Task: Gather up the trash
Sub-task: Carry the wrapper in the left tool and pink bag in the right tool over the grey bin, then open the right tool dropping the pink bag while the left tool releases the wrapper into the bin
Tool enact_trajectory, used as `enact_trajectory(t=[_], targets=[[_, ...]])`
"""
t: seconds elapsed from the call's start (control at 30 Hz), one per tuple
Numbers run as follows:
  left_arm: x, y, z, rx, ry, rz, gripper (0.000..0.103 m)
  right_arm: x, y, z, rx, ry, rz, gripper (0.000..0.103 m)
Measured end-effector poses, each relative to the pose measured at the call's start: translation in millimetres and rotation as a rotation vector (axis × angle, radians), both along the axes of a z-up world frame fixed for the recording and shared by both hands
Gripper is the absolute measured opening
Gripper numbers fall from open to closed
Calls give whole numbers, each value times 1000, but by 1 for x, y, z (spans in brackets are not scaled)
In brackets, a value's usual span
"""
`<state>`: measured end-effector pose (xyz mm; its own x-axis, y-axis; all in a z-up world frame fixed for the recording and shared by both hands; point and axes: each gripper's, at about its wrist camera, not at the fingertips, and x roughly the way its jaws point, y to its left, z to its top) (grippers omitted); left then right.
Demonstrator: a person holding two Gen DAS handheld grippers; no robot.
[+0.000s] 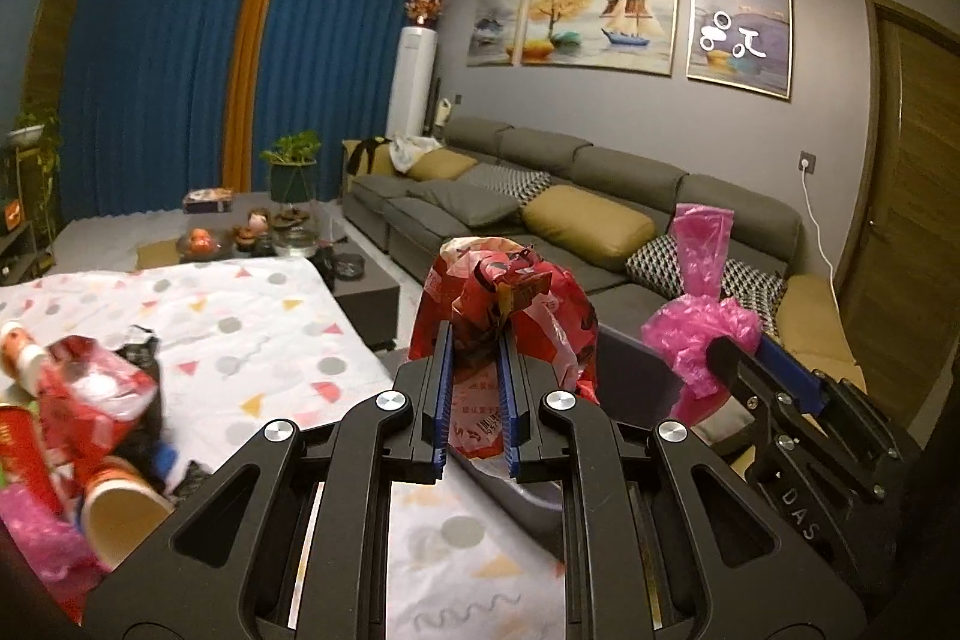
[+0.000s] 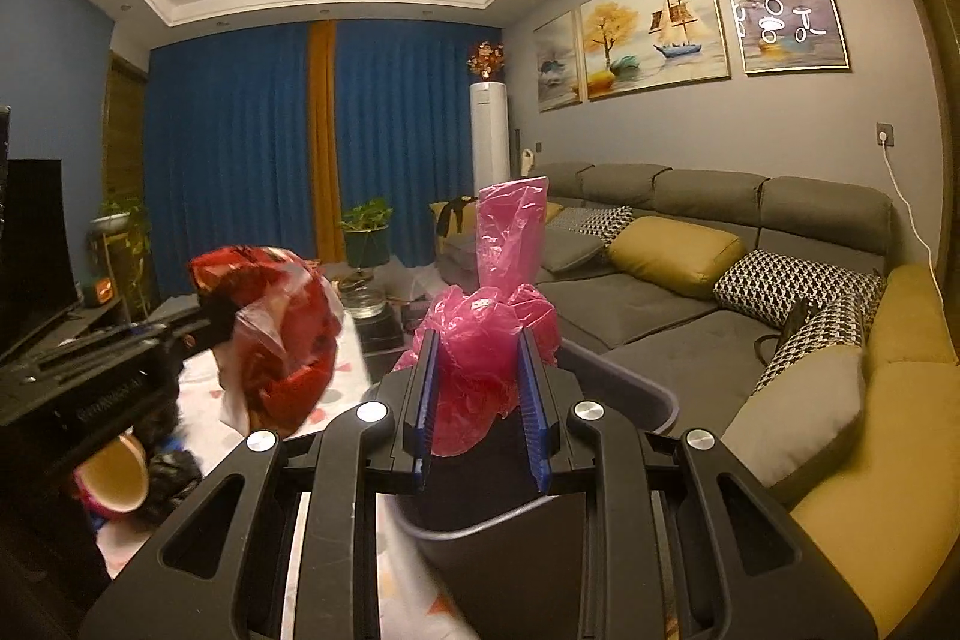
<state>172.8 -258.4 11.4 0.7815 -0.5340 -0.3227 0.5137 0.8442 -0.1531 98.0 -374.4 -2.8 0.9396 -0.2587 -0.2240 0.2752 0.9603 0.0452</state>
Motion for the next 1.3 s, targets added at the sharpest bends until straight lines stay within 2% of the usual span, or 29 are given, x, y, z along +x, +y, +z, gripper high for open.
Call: enact_trajectory(t=[0.53,0.87,0.97,1.0,1.1,1.3], targets=[[55,-40,-30,1,81,-56,13,35,-23,-15,23,21,-8,27],[76,-41,-41,-9,121,-97,14,45,-27,-16,42,26,-5,27],[83,-45,-48,-3,139,-133,18,47,-30,-16,48,27,-9,29],[84,-46,-51,8,143,-145,22,46,-31,-16,51,25,-14,35],[87,-46,-57,24,153,-141,49,44,-33,-14,57,19,-26,37],[79,-28,-57,27,145,-63,73,28,-27,-9,59,7,-42,47]])
